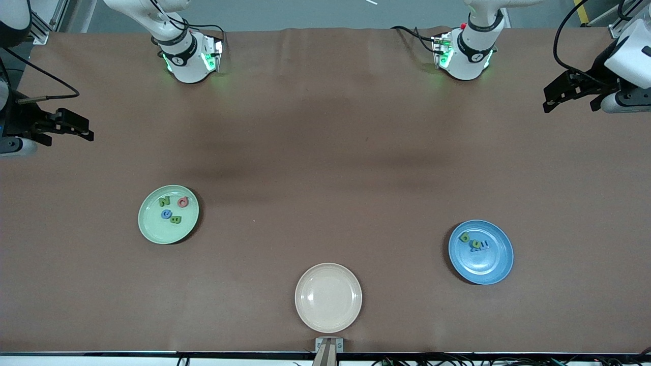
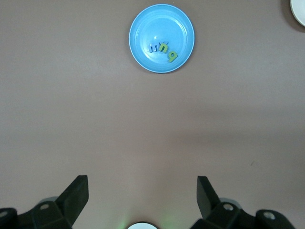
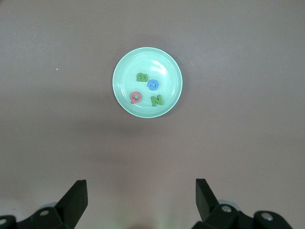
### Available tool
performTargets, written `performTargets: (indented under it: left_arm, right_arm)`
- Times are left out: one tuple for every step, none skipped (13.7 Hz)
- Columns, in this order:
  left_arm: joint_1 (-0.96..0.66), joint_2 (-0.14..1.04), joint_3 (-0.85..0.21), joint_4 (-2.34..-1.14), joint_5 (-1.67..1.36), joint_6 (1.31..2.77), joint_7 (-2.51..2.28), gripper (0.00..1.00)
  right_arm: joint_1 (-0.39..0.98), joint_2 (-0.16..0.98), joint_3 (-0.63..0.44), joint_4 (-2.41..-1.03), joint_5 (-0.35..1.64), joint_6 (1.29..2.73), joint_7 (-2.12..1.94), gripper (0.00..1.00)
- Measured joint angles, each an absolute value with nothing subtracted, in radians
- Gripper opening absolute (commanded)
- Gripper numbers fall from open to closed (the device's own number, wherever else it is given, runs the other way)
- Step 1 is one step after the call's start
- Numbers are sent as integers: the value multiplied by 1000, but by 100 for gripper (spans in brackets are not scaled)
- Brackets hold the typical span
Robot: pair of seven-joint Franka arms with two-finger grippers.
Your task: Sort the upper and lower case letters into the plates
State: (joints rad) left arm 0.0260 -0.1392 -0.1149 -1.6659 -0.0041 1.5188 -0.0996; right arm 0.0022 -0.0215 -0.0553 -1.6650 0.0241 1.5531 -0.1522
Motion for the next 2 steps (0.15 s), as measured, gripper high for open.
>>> performTargets:
  left_arm:
    - [26,-139,-115,-1664,-4,1519,-99,100]
    - [26,-139,-115,-1663,-4,1519,-99,100]
  right_arm:
    - [2,-28,-55,-1671,24,1555,-152,100]
    - [2,-32,-56,-1673,24,1555,-152,100]
